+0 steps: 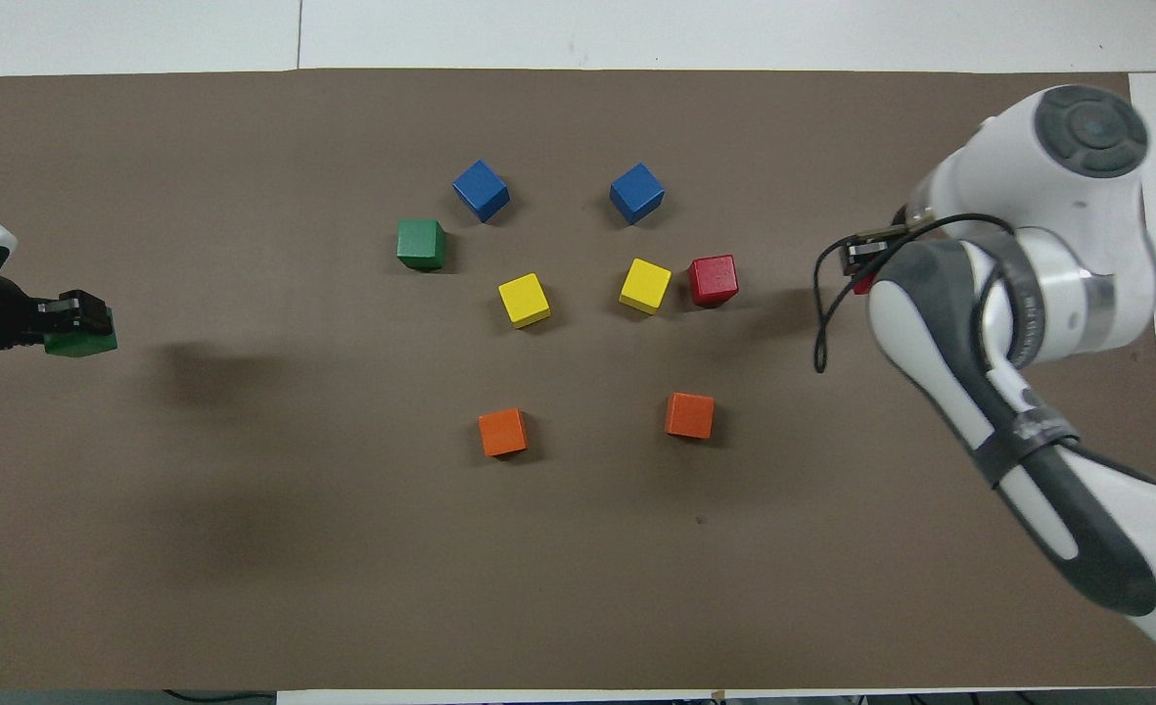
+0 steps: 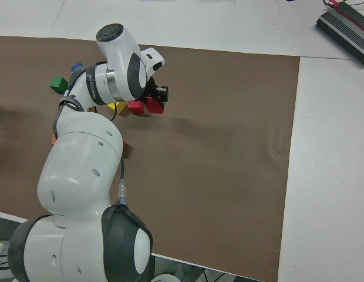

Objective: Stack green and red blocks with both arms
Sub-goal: 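Place the green block with the left gripper while the right gripper places red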

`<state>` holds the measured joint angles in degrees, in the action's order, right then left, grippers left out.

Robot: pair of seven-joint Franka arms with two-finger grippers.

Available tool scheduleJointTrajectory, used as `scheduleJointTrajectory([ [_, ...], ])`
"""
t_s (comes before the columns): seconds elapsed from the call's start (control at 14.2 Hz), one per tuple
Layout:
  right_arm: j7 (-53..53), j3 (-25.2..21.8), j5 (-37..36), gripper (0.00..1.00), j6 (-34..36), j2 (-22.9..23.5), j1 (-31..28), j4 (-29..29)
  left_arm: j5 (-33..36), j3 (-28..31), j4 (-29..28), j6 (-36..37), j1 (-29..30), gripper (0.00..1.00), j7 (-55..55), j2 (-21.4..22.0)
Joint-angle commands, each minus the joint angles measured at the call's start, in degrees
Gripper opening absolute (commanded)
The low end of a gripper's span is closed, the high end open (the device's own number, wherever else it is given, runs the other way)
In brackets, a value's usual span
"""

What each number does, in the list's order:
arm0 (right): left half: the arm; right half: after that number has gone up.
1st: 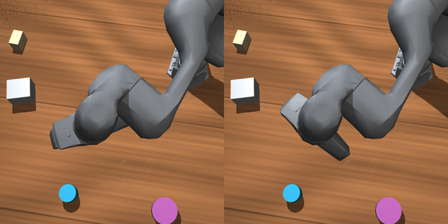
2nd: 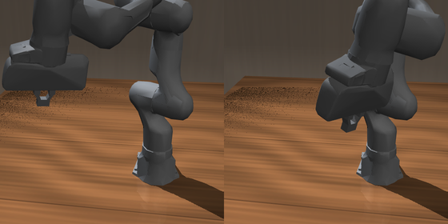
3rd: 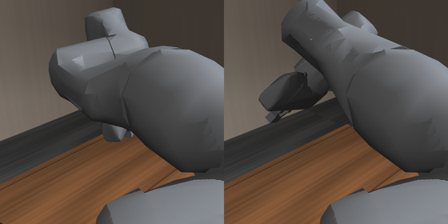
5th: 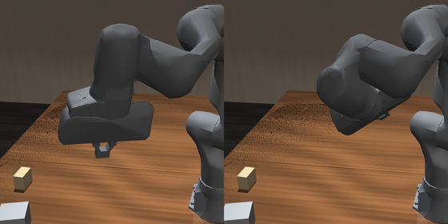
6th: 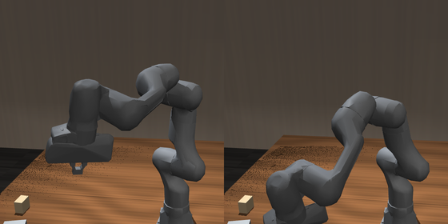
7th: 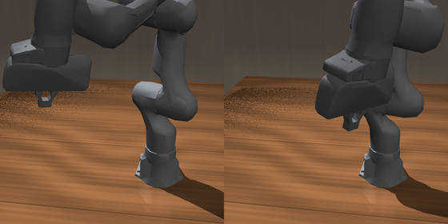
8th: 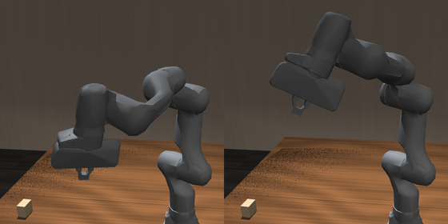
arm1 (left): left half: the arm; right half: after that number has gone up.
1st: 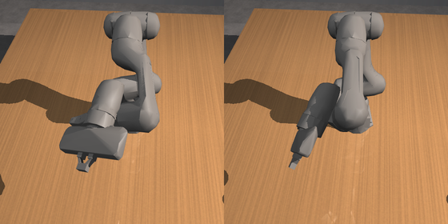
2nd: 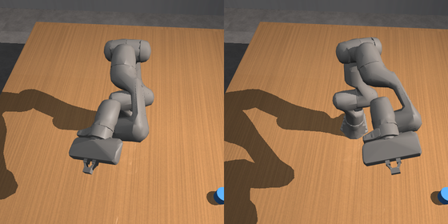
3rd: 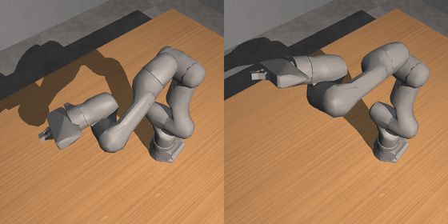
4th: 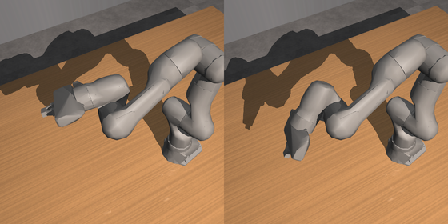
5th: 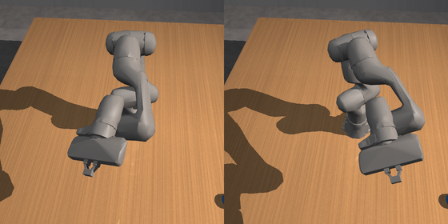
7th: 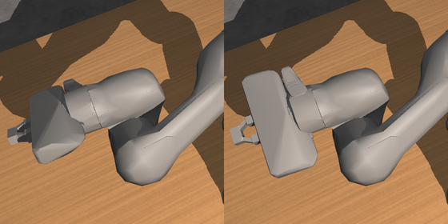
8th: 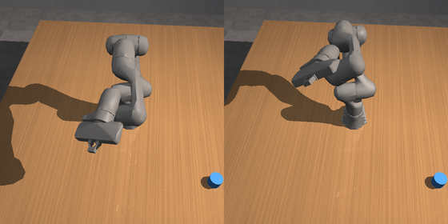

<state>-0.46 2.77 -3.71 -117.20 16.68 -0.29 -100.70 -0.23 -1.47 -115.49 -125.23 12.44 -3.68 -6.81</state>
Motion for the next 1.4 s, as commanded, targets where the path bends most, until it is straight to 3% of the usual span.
scheduleJointTrajectory([
  [0.0,-4.28,1.01,0.20,0.00,-2.15,-0.33,-5.59,-2.65,-1.17,-0.55,-4.57,-5.46,1.63,0.00,-4.75,0.84],
  [0.21,-4.37,0.92,2.82,0.00,-4.87,-0.69,-8.67,-5.64,-1.61,-0.73,-8.16,-10.54,2.51,0.00,-6.16,0.66],
  [0.56,-6.03,0.92,3.10,0.00,-9.25,-0.69,-8.24,-8.98,-1.62,-0.73,-12.12,-16.61,2.33,0.00,-7.83,0.05],
  [1.33,-10.88,0.83,3.01,0.00,-13.58,0.28,-7.62,-13.03,-1.61,-0.81,-12.39,-19.27,2.24,0.00,-11.25,-3.55],
])
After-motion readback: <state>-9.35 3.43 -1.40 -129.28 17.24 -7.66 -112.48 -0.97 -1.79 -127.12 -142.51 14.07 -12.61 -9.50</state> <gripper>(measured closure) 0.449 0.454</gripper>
